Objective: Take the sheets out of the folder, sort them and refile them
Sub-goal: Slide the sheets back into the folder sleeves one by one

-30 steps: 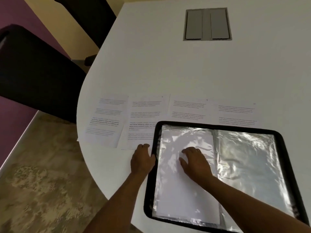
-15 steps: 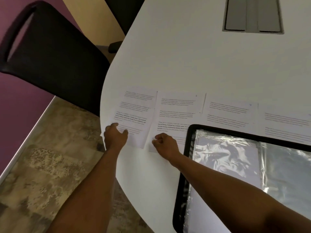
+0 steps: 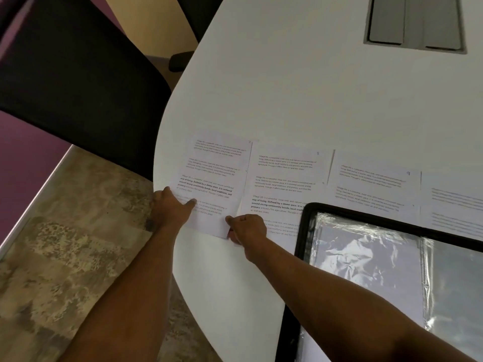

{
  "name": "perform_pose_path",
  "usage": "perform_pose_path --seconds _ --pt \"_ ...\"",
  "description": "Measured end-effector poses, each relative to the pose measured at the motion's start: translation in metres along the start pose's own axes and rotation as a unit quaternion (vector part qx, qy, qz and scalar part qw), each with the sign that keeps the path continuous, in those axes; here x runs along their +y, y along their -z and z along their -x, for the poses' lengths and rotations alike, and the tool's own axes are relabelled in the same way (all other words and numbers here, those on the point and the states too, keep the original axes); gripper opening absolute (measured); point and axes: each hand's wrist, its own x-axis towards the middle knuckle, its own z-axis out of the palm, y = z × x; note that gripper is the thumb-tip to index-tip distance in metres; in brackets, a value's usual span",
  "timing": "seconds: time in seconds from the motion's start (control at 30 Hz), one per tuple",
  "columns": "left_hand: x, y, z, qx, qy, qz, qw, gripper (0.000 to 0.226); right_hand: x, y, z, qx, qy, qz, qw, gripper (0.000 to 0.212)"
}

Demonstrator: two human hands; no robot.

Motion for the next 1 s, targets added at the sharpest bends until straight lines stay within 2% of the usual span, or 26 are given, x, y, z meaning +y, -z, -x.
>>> perform_pose_path --seconds 0.1,0.23,0.4,0.53,0.63,0.77,0.9,1.0 --pt "-0.003 0.003 -0.003 -0.023 0.029 0.019 0.999 0.095 -0.004 -0.006 -0.001 -0.012 -0.002 -0.008 1.000 0.034" --pt "-0.007 0.009 0.001 -0.037 0.039 0.025 0.998 0.098 -0.008 -0.010 0.000 -0.020 0.031 0.054 0.998 0.036" --pt "-0.006 0.025 0.012 -0.003 0.063 0.054 0.997 0.073 -0.011 -0.002 0.009 -0.080 0.040 0.078 0.993 0.037" --pt "-0.007 0.043 0.025 -0.006 0.088 0.060 0.994 0.057 -0.020 0.016 0.021 -0.114 0.059 0.047 0.991 0.019" --pt "-0.004 0.056 0.036 -0.012 0.093 0.084 0.992 0.043 -0.026 0.037 0.029 -0.111 0.082 0.041 0.990 0.009" --pt "0.009 0.066 0.056 0.008 0.081 0.167 0.983 0.015 -0.028 0.074 0.043 -0.099 0.107 0.050 0.988 0.027" --pt "0.027 0.064 0.086 -0.015 0.065 0.315 0.947 0.009 -0.020 0.115 0.061 -0.097 0.143 0.045 0.984 0.024" --pt "0.045 0.059 0.116 -0.014 0.037 0.332 0.942 0.009 -0.012 0.152 0.076 -0.091 0.158 0.039 0.982 0.019"
